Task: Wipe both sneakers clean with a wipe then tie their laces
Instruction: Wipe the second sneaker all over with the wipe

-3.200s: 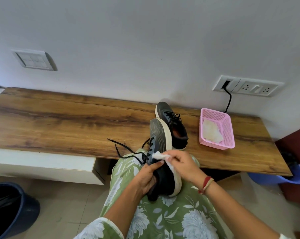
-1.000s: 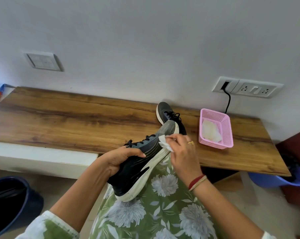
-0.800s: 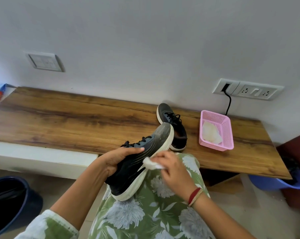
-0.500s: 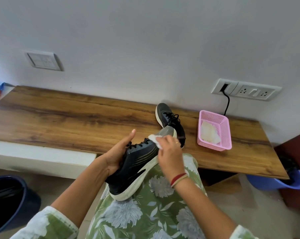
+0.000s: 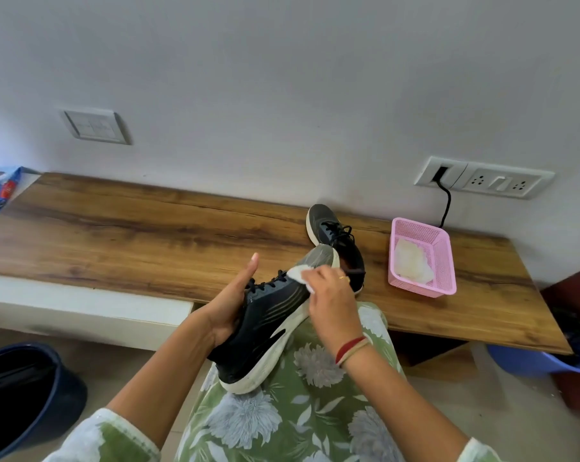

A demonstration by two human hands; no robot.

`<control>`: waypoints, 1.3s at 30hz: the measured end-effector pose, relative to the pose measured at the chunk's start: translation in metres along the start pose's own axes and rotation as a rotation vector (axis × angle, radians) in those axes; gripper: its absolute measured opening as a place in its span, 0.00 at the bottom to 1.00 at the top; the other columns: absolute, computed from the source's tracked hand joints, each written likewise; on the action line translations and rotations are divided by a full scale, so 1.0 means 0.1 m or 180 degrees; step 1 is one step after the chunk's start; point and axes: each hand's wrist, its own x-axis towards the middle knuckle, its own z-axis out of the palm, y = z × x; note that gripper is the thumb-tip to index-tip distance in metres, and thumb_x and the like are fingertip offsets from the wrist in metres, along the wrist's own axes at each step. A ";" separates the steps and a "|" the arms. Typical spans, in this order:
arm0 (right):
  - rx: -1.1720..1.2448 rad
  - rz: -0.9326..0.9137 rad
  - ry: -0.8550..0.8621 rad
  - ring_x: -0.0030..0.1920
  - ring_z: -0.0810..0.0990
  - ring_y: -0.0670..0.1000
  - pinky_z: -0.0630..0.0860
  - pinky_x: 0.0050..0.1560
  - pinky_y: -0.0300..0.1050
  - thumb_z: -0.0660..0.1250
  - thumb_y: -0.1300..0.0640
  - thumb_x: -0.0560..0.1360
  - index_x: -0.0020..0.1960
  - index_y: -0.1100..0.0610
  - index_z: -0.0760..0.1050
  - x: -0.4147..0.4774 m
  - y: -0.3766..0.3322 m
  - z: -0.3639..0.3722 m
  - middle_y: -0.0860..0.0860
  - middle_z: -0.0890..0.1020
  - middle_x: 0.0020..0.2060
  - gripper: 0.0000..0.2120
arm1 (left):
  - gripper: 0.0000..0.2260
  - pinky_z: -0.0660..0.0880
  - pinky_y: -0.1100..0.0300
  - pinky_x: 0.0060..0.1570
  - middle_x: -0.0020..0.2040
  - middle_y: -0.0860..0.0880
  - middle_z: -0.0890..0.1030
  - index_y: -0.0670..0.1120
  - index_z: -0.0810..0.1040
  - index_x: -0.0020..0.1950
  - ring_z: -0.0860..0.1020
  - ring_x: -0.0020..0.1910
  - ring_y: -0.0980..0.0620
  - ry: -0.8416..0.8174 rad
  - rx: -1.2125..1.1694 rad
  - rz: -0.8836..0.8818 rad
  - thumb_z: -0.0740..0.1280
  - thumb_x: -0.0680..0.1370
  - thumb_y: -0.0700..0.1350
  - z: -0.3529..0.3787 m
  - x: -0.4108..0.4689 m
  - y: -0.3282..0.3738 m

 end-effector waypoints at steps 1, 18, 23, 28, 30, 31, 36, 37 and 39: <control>0.0046 -0.0107 -0.0027 0.45 0.77 0.52 0.78 0.46 0.45 0.65 0.68 0.69 0.49 0.59 0.80 -0.10 -0.06 0.04 0.52 0.79 0.42 0.11 | 0.40 0.71 0.48 0.62 0.57 0.38 0.81 0.39 0.77 0.62 0.79 0.57 0.40 0.0020 0.0054 0.0032 0.52 0.72 0.73 0.00 0.01 -0.01; 0.3847 0.2018 0.0415 0.36 0.79 0.48 0.76 0.32 0.43 0.61 0.65 0.77 0.45 0.48 0.78 -0.13 -0.17 -0.53 0.53 0.81 0.42 0.13 | 0.28 0.76 0.51 0.54 0.51 0.37 0.83 0.40 0.80 0.58 0.81 0.49 0.41 0.0562 0.0722 0.0117 0.66 0.69 0.62 -0.17 -0.12 0.33; 0.4202 0.2572 0.0556 0.34 0.79 0.48 0.75 0.26 0.40 0.58 0.64 0.79 0.51 0.53 0.75 -0.22 -0.09 -0.45 0.57 0.79 0.43 0.10 | 0.26 0.78 0.53 0.51 0.47 0.39 0.83 0.41 0.79 0.55 0.82 0.46 0.42 0.0661 0.1471 -0.0200 0.66 0.71 0.62 -0.15 -0.06 0.48; 0.4155 0.2884 0.0534 0.36 0.78 0.52 0.76 0.32 0.41 0.60 0.64 0.78 0.54 0.57 0.77 -0.20 0.13 -0.42 0.56 0.81 0.43 0.10 | 0.30 0.79 0.51 0.51 0.48 0.41 0.84 0.41 0.80 0.55 0.83 0.47 0.42 0.0635 0.2086 -0.0259 0.74 0.63 0.62 -0.18 0.15 0.63; 0.4234 0.2974 0.0492 0.37 0.78 0.52 0.77 0.34 0.42 0.60 0.64 0.78 0.54 0.59 0.78 -0.21 0.22 -0.40 0.57 0.82 0.43 0.09 | 0.24 0.79 0.53 0.50 0.47 0.42 0.84 0.41 0.80 0.52 0.83 0.45 0.43 0.0826 0.2315 -0.0161 0.75 0.66 0.59 -0.17 0.28 0.70; 0.4259 0.3007 0.0473 0.37 0.79 0.52 0.77 0.34 0.42 0.60 0.64 0.78 0.53 0.58 0.78 -0.22 0.25 -0.38 0.56 0.82 0.43 0.09 | 0.22 0.78 0.54 0.50 0.47 0.43 0.83 0.42 0.79 0.50 0.82 0.45 0.44 0.0948 0.2448 -0.0113 0.75 0.68 0.58 -0.16 0.36 0.74; 0.4211 0.3210 0.0319 0.34 0.78 0.50 0.76 0.31 0.40 0.60 0.65 0.78 0.51 0.59 0.78 -0.29 0.35 -0.20 0.56 0.81 0.38 0.09 | 0.27 0.72 0.54 0.57 0.54 0.47 0.79 0.44 0.76 0.58 0.77 0.51 0.49 0.1002 0.3151 0.0041 0.74 0.67 0.61 -0.17 0.92 0.88; 0.4170 0.3238 0.0274 0.33 0.77 0.50 0.76 0.32 0.41 0.60 0.66 0.78 0.51 0.60 0.78 -0.30 0.36 -0.16 0.57 0.80 0.37 0.09 | 0.29 0.70 0.54 0.59 0.57 0.47 0.79 0.45 0.76 0.60 0.76 0.54 0.49 0.0951 0.3291 -0.0012 0.74 0.67 0.61 -0.19 1.02 0.90; 0.4084 0.3311 0.0224 0.34 0.78 0.51 0.76 0.35 0.44 0.60 0.66 0.78 0.51 0.62 0.78 -0.31 0.41 -0.08 0.57 0.81 0.38 0.08 | 0.36 0.67 0.52 0.65 0.64 0.47 0.75 0.45 0.73 0.66 0.73 0.60 0.47 0.0881 0.3505 -0.0106 0.75 0.64 0.63 -0.27 1.21 0.95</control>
